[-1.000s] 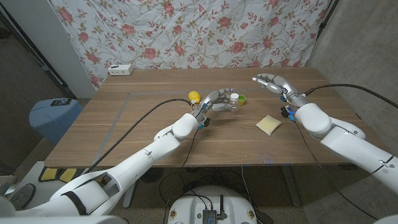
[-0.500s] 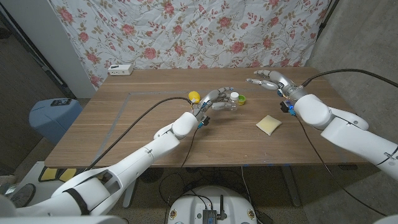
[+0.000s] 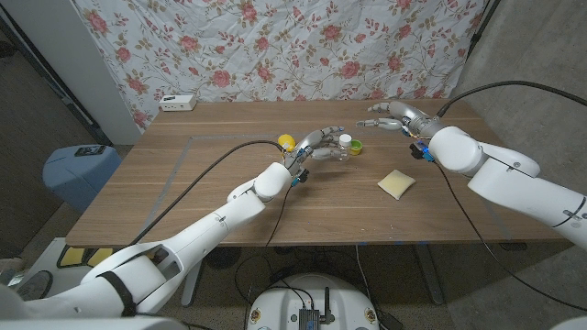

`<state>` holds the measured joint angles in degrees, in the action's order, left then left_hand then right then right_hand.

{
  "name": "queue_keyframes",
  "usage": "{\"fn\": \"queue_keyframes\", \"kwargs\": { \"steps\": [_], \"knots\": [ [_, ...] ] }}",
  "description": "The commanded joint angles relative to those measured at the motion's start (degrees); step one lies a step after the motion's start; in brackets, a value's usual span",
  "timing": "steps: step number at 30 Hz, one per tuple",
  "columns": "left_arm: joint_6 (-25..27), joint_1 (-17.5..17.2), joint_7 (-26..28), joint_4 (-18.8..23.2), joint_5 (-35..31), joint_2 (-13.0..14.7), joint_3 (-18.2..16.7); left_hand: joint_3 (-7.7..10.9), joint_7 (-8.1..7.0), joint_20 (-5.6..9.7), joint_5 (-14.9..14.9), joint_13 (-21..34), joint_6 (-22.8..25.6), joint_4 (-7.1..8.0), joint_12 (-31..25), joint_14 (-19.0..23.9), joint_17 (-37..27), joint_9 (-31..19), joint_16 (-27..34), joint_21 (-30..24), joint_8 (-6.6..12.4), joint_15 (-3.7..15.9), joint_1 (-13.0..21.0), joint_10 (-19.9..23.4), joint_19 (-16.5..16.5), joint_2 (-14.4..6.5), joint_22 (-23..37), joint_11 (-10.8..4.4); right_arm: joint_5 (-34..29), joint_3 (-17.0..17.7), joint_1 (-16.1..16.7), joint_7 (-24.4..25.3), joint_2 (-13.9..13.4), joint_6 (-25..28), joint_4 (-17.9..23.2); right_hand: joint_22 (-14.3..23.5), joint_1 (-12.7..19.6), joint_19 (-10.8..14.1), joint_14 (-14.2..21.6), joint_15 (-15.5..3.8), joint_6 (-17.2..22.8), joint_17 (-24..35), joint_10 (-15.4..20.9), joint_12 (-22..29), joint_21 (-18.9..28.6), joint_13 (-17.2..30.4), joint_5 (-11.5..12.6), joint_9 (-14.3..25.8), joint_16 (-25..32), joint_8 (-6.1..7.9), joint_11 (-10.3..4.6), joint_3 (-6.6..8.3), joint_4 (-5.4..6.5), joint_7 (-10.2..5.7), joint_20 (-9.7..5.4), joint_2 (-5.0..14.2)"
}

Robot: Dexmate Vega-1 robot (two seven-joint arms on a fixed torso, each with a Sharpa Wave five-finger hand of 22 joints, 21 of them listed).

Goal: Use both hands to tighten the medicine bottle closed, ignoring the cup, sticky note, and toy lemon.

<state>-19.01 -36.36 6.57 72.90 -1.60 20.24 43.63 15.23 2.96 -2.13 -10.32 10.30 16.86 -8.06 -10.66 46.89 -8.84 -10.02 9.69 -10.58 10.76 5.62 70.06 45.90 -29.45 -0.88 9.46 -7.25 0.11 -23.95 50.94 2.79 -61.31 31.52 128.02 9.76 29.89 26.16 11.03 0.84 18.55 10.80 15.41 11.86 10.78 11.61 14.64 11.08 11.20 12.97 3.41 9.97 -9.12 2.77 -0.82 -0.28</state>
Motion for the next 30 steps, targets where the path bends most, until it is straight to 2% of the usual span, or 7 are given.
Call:
{"fn": "queue_keyframes", "kwargs": {
  "steps": [1, 13, 30],
  "knots": [
    [-1.5, 1.7, -0.1, -3.2, -0.6, -1.0, 0.5, 0.60, -0.43, -0.25, -0.1, 0.3, 0.2, 0.01, -0.3, -0.2, -0.2, -0.1, 0.0, 0.1, -0.24, 4.85, 0.2, 0.2, -0.1, -0.6, 0.1, 0.19, -4.1, -6.2, -7.9, -8.1, -0.6, 7.7, 2.0, 0.1, 0.9, -0.7, -0.1, 0.53, 0.7, 0.2, -0.4, -0.3, -0.1, 0.3, 0.3, 0.3, -0.1, 0.31, 0.13, 0.34, -0.34, 0.06, 0.21, -0.25],
    [-2.5, 2.9, -0.4, -5.1, -0.9, -1.7, 1.0, 0.81, -0.71, -0.30, -0.1, 0.3, 0.5, 0.00, -0.5, -0.2, -0.2, -0.1, 0.0, 0.0, -0.12, 4.92, 0.1, 0.7, 0.1, -0.7, 0.1, -0.20, -7.5, -10.7, -12.8, -13.2, 0.1, 10.2, 2.2, 0.1, 1.2, -2.0, -1.5, 1.93, 1.2, 0.3, -1.9, -0.6, -0.4, 0.4, 0.0, 0.4, -0.4, 0.29, 0.65, 0.48, -0.24, -0.05, 1.05, -1.03],
    [-2.6, 3.3, -0.6, -5.1, -1.4, -1.8, 1.5, 1.07, -0.81, -0.28, 0.0, 0.3, 0.5, -0.03, -0.5, -0.3, -0.2, -0.1, 0.0, 0.0, -0.14, 5.04, -0.1, 0.8, 0.3, -0.7, 0.1, -0.26, -13.5, -15.7, -17.6, -19.7, 1.6, 12.0, 2.0, 0.1, 1.6, -3.4, -2.7, 3.43, 3.0, 0.5, -4.0, -1.0, -0.3, 0.5, -0.7, 0.7, -0.4, 0.63, 2.25, 0.96, -0.05, -1.29, 2.12, -1.23]
  ]
}}
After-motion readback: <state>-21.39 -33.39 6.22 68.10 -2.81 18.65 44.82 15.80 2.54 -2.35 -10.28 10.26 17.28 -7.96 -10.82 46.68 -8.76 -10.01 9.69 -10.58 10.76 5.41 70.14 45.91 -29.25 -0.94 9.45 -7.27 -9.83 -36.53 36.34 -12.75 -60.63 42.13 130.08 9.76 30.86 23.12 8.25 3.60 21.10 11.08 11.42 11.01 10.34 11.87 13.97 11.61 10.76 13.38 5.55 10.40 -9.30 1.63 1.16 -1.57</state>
